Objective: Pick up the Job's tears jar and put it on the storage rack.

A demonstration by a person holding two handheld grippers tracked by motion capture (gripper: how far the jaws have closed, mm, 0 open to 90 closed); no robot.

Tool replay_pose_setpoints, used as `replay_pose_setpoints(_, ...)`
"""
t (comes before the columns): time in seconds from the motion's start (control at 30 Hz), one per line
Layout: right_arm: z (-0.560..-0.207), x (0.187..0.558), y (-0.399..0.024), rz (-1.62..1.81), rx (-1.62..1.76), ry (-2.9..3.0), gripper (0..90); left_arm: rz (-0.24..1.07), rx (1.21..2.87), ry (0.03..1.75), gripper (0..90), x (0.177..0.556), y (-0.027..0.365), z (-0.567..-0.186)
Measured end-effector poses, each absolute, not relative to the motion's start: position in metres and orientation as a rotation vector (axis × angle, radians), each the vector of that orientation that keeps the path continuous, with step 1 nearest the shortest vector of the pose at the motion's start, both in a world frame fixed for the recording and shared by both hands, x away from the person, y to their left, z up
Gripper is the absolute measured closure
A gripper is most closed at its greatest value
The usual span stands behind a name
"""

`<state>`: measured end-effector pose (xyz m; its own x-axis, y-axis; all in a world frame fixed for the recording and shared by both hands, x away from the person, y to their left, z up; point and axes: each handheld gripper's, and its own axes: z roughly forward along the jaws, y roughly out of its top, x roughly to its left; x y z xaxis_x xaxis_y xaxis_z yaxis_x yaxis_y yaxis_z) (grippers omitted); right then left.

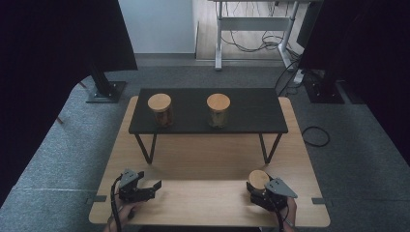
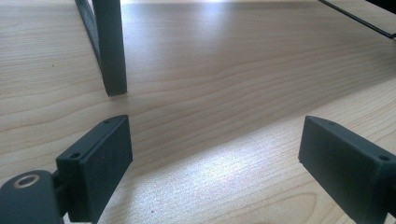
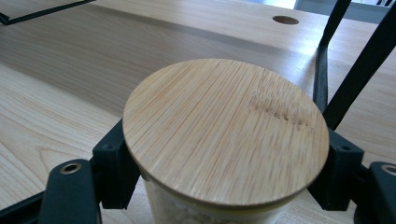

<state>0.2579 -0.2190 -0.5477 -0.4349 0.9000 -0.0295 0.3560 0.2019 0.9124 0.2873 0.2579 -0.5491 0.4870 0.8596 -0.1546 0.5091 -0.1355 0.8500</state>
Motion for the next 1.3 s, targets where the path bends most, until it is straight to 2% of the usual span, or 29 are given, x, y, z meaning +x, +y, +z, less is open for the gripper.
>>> replay_pose_setpoints(0.73,-0.547,0.257,-0.222,1.207,1.175,1.878,24.7,0.463,1.796,1.155,9.1,0.288,0.258,-0.549)
replay_pose_setpoints(1.3,-0.532,0.242,-0.218,1.253,1.133,1.838,24.7,0.458,1.796,1.155,9.1,0.288,0.258,-0.549)
